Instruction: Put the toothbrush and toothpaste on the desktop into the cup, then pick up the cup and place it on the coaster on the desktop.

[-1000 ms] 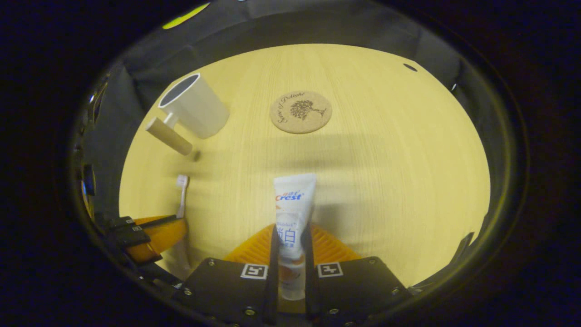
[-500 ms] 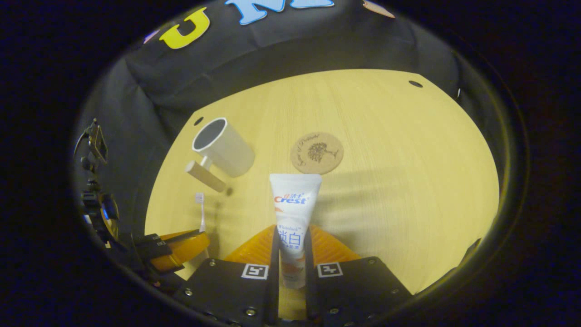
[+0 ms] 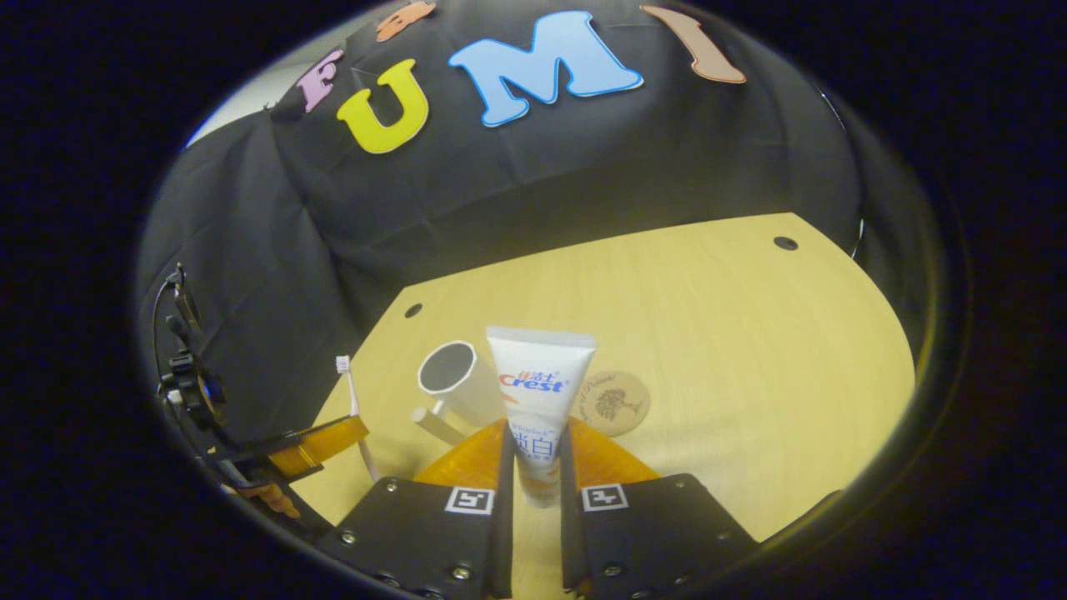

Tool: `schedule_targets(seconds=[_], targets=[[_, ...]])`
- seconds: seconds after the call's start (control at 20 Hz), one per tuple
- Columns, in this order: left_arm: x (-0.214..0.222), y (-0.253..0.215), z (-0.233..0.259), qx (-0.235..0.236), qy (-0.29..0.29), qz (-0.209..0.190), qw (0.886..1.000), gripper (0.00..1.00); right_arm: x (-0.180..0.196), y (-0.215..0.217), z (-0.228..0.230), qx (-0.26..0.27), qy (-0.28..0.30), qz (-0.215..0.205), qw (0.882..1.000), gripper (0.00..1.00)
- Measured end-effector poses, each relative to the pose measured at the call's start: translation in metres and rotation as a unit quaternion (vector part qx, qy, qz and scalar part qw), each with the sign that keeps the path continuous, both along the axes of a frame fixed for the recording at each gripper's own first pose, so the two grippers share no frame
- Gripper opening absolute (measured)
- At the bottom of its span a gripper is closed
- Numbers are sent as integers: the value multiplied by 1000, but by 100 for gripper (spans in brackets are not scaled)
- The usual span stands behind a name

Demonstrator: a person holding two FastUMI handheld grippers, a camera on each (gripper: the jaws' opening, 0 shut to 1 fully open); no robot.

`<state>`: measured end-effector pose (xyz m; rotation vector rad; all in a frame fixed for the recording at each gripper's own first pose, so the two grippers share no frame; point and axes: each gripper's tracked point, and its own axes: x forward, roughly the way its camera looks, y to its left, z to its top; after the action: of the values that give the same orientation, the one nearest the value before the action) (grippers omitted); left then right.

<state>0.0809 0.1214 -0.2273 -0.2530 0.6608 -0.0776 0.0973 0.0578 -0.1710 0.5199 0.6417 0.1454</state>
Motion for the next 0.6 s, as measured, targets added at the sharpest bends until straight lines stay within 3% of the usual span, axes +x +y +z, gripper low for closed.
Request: schedule_targets(seconds=[0.35,0.6], targets=[[57,-9,30,-17,-119,2,993,13,13,-2,35,-27,-52,2,998,23],[109,-32,57,-61,-199,-6,978,13,12,3,49,-26,-55,0,998,23]])
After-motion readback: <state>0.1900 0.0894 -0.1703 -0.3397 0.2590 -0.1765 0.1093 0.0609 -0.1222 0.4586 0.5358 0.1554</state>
